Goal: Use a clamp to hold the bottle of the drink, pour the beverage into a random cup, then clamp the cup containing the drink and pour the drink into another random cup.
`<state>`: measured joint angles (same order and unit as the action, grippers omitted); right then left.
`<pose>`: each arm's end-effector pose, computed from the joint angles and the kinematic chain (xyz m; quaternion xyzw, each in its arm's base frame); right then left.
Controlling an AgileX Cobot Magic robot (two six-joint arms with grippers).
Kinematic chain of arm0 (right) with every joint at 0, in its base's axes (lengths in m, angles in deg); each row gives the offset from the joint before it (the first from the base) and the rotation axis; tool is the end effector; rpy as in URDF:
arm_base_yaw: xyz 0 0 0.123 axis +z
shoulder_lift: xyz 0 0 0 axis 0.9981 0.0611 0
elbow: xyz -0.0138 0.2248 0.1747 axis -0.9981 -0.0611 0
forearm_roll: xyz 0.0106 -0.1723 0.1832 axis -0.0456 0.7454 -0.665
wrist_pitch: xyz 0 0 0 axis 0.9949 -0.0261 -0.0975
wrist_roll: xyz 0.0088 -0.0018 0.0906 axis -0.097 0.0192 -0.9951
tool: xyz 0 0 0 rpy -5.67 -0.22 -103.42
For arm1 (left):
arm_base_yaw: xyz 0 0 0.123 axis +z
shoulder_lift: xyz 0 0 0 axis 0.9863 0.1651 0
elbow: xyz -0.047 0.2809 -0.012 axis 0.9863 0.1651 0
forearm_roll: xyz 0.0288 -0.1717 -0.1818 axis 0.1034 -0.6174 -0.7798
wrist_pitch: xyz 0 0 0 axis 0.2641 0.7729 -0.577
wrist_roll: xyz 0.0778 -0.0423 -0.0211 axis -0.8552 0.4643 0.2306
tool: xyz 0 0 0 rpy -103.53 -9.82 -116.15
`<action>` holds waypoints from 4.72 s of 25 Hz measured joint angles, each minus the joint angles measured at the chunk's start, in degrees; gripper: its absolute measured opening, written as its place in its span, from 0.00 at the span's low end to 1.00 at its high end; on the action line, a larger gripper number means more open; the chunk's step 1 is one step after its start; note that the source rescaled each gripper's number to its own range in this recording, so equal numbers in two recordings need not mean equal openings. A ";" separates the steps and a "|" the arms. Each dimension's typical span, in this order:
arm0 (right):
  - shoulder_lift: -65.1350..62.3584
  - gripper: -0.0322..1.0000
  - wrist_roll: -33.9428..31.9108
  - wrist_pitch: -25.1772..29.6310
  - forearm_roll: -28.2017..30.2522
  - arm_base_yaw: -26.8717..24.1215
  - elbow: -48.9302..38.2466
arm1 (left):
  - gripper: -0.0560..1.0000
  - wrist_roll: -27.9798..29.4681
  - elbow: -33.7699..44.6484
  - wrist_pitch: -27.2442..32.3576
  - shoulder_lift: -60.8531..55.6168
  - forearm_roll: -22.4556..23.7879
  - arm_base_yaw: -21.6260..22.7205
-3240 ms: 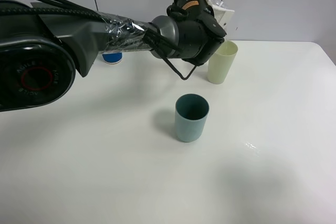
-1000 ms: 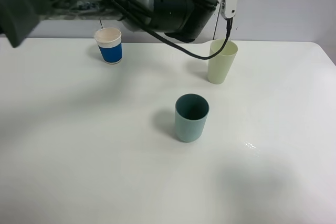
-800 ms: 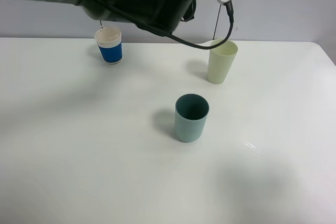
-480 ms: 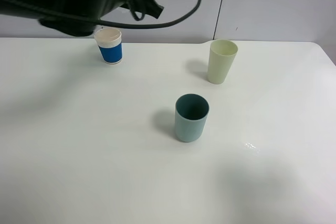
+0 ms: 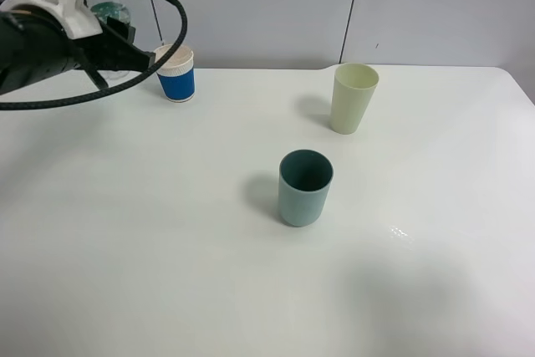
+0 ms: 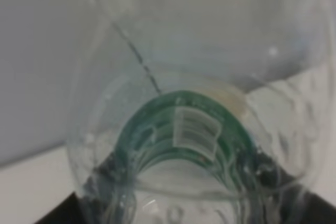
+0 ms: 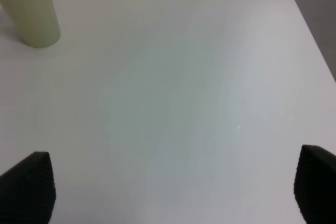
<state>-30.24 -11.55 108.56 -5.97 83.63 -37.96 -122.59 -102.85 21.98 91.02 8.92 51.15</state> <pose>-0.0063 -0.0018 0.2768 0.0196 0.8545 -0.0278 0.5183 0.2620 -0.0972 0.2388 0.1026 0.7982 0.0836 0.5877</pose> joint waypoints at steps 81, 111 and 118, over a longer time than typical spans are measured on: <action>0.00 0.76 0.00 0.00 0.00 0.00 0.00 | 0.99 60.39 24.69 -10.19 -1.49 54.78 11.32; 0.00 0.76 0.00 0.00 0.00 0.00 0.00 | 0.99 57.55 1.58 65.86 -52.54 59.18 24.67; 0.00 0.76 0.00 0.00 0.00 0.00 0.00 | 0.99 55.60 1.58 75.58 -59.88 58.25 33.72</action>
<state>-30.24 -11.55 108.56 -5.97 83.63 -37.96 -66.99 -101.27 97.56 31.14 67.17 84.87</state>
